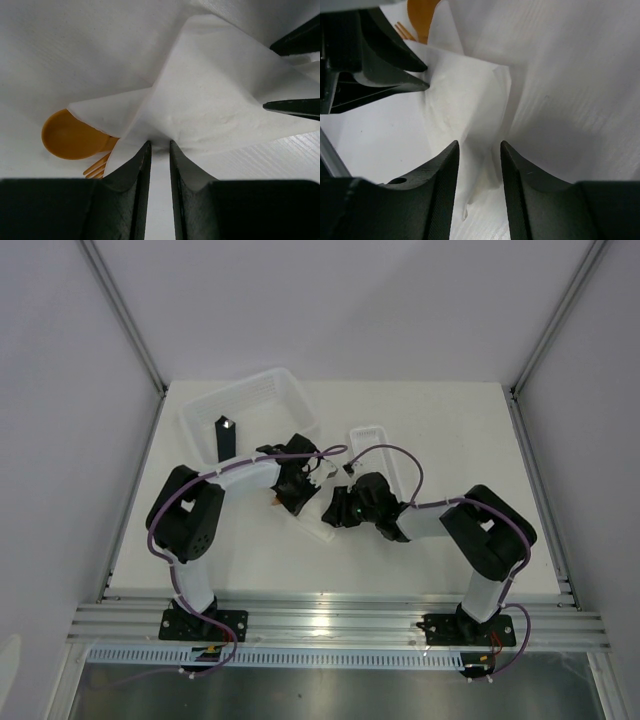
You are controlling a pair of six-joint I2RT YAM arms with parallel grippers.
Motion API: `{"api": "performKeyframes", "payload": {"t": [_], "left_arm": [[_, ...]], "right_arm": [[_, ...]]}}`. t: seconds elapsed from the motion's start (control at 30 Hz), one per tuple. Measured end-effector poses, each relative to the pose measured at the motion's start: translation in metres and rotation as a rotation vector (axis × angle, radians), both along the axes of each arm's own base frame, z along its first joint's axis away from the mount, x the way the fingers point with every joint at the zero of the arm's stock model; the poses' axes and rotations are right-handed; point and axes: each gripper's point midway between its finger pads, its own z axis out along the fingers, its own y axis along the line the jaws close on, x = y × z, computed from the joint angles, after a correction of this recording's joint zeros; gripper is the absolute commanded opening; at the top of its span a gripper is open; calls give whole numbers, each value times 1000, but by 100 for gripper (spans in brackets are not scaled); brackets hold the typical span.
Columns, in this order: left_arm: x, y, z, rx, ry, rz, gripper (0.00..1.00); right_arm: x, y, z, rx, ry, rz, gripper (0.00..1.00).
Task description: Place the utensils on the paper napkin and roll it up
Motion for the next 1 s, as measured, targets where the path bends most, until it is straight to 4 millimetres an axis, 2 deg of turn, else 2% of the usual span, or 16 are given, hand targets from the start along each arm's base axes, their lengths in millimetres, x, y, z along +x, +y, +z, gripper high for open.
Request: {"api": "performKeyframes", "payload": {"t": [0.1,0.23,0.3,0.37,0.4,0.43,0.63,0.77,0.87,1.0], "left_arm": [[0,0,0,0,1,0,24],[0,1,0,3,3,3,24],[0,3,-1,6,4,6,24],[0,4,-1,7,5,9,24],[0,5,-1,8,5,11,24],[0,5,-1,7,5,11,24],[2,8,0,-3,12,23,29],[2,13,10,-13,16,37,32],[6,16,29,-31,-14,45,33],[12,21,68,-78,-99,60,33]], "right_arm": [[-7,5,-2,17,28,38,30],[-13,12,-5,50,75,84,24],[-13,16,-6,69,95,97,18],[-14,18,-8,90,115,102,12],[-13,18,-9,103,126,103,3],[-13,18,-9,116,139,103,0],[-13,17,-9,158,179,98,0],[-14,17,-9,164,177,101,0],[-14,17,-6,166,171,104,0],[-16,18,4,166,151,110,0]]}}
